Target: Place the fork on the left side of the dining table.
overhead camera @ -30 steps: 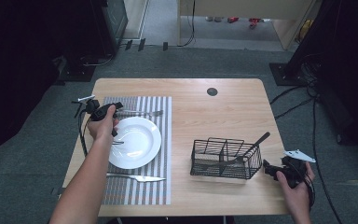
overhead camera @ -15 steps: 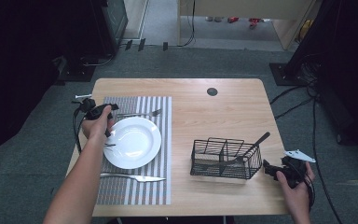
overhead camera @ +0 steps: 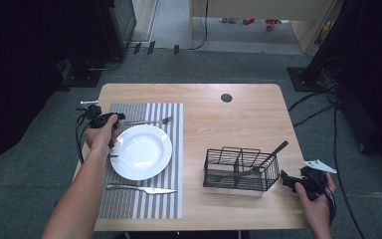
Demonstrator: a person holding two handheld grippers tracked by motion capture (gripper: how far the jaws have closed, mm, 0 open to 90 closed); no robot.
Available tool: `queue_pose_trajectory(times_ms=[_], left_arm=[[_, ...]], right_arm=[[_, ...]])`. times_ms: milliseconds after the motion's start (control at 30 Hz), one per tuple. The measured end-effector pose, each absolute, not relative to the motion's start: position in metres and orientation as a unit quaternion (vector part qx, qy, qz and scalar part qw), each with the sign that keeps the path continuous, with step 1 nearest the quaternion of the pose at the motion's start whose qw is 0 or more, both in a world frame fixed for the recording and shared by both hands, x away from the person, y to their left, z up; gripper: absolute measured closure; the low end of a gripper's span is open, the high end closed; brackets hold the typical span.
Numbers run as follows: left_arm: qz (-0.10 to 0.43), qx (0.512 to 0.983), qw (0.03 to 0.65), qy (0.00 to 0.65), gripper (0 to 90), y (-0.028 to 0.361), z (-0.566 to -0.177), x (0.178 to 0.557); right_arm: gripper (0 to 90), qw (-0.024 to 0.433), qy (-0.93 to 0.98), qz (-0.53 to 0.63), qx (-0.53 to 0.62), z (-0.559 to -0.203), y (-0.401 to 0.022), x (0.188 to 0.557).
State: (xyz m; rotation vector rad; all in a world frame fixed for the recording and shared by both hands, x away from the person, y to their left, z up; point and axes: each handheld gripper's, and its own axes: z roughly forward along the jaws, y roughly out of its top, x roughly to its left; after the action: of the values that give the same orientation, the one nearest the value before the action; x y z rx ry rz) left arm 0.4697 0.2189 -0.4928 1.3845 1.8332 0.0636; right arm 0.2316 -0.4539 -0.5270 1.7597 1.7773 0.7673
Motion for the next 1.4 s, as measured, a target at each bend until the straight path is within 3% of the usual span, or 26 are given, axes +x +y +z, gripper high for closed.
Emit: queue_pose_trajectory(times_ms=[133,400,800,1400], left_arm=[[0.047,0.565,0.412,0.713,54.2,0.220,-0.491,0.466],[0.122,0.598,0.406,0.680,37.9,0.227,-0.478,0.446],[0.140,0.620,0.443,0.632,13.7,0.244,-0.447,0.392],[0.179,0.660,0.438,0.584,13.6,0.246,-0.446,0.307]], right_arm=[[0.0,0.260,0.656,0.283,0.650,-0.527,-0.454,0.232],[0.0,0.260,0.656,0.283,0.650,-0.527,-0.454,0.232],[0.0,0.260,0.654,0.282,0.652,-0.527,-0.454,0.232],[0.0,0.260,0.654,0.282,0.652,-0.527,-0.454,0.232]])
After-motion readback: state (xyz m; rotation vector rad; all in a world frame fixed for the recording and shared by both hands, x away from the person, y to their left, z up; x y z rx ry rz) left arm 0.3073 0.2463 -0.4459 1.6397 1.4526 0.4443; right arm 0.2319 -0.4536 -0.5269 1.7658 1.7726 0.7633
